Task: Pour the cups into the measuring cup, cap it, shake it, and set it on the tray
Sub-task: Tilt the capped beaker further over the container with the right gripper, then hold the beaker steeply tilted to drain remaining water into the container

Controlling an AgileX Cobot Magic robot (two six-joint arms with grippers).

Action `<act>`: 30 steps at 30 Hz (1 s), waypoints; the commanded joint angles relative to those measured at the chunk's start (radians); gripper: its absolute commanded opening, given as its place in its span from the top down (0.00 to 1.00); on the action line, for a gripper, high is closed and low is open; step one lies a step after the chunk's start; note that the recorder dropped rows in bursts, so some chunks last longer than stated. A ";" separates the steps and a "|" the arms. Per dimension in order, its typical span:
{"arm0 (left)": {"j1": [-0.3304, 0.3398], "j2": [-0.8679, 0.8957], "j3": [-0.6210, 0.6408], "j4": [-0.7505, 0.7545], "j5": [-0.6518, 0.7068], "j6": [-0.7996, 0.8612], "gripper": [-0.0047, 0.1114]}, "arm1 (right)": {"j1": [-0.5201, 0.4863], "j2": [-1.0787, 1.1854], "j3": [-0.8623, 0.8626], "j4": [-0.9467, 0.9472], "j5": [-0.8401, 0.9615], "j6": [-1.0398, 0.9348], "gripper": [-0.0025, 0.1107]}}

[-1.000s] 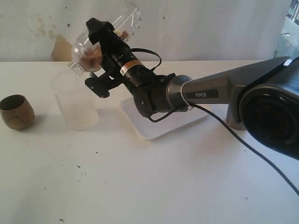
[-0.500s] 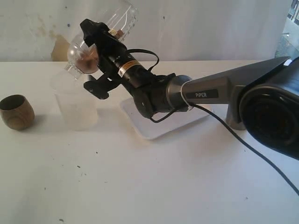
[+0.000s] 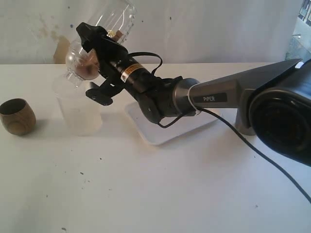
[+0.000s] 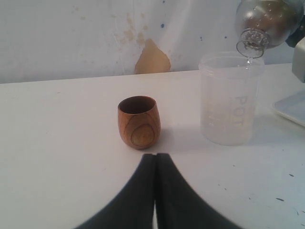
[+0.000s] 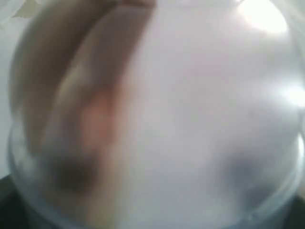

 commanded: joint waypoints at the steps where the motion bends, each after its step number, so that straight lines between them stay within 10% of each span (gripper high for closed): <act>1: -0.005 -0.005 0.002 0.003 -0.008 0.001 0.96 | -0.006 -0.016 -0.013 -0.004 -0.058 -0.016 0.98; 30: -0.005 -0.005 0.002 0.003 -0.008 0.001 0.96 | -0.049 -0.016 -0.013 -0.010 -0.056 -0.016 0.98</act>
